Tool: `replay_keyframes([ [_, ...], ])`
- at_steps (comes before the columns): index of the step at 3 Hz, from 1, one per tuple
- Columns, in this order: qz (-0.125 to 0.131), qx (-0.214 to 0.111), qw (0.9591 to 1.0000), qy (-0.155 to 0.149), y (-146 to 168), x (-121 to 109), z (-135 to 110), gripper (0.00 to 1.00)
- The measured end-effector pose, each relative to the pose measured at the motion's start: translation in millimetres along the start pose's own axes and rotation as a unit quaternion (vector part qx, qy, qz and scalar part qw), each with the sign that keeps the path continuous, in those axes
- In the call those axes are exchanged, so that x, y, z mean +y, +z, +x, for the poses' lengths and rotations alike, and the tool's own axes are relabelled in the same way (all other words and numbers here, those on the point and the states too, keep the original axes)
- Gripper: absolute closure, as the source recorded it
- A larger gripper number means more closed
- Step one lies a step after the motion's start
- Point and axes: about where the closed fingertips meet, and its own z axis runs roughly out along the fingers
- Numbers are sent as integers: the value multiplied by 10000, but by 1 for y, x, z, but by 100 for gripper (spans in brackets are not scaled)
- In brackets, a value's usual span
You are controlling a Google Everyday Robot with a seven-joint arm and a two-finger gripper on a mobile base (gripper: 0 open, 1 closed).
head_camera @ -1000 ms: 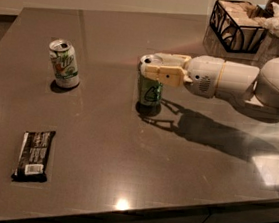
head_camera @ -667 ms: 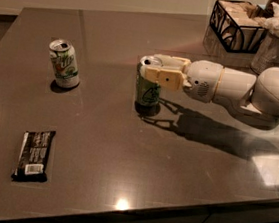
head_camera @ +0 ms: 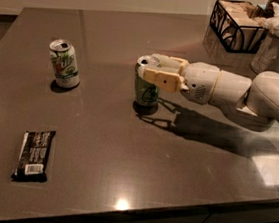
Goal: Place green can upright
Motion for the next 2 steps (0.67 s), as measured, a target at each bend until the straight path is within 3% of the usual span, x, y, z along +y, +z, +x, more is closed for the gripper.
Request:
replay_keyframes([
  [1,-22,1,10000,-6,2,1,-1,0],
  [2,-22,1,10000,-6,2,2,-1,0],
])
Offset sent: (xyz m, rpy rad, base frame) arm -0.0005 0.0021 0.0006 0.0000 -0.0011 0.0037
